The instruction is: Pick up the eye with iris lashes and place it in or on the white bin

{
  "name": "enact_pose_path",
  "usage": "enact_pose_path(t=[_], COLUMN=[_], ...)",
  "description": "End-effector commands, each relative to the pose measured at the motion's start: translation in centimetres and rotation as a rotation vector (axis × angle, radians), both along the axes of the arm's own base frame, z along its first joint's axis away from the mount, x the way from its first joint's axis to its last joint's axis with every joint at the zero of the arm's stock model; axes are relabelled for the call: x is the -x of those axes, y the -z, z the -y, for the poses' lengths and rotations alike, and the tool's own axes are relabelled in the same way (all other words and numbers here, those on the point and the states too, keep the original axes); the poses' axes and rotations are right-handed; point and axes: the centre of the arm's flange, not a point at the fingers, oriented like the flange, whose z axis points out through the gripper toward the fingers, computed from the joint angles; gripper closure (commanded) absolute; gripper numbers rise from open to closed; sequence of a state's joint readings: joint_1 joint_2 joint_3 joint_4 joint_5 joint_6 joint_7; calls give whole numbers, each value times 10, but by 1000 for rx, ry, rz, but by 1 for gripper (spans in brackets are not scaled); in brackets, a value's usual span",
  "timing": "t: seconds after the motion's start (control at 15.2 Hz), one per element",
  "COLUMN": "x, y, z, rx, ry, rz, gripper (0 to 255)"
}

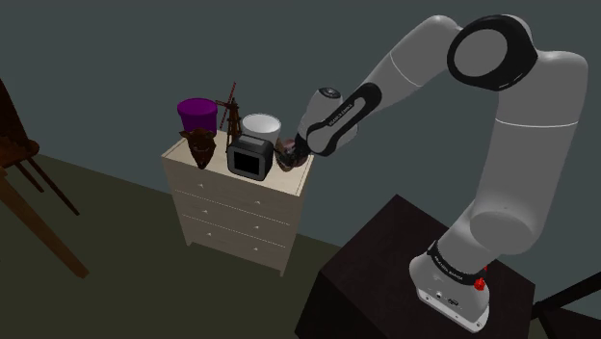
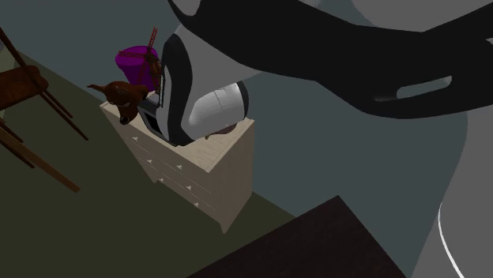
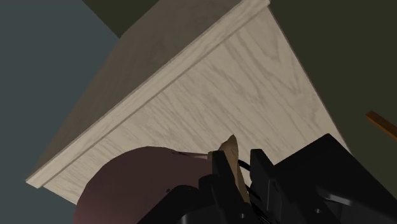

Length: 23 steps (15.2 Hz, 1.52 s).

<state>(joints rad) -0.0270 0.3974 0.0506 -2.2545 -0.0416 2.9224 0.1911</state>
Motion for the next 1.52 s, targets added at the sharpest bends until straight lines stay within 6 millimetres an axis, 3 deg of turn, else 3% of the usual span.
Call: enact_pose_path(t=[0.0,1.45], x=[0,0], y=[-8,-125], z=[0,0], rx=[0,0], ry=[0,0], rz=[0,0], gripper=[255,255])
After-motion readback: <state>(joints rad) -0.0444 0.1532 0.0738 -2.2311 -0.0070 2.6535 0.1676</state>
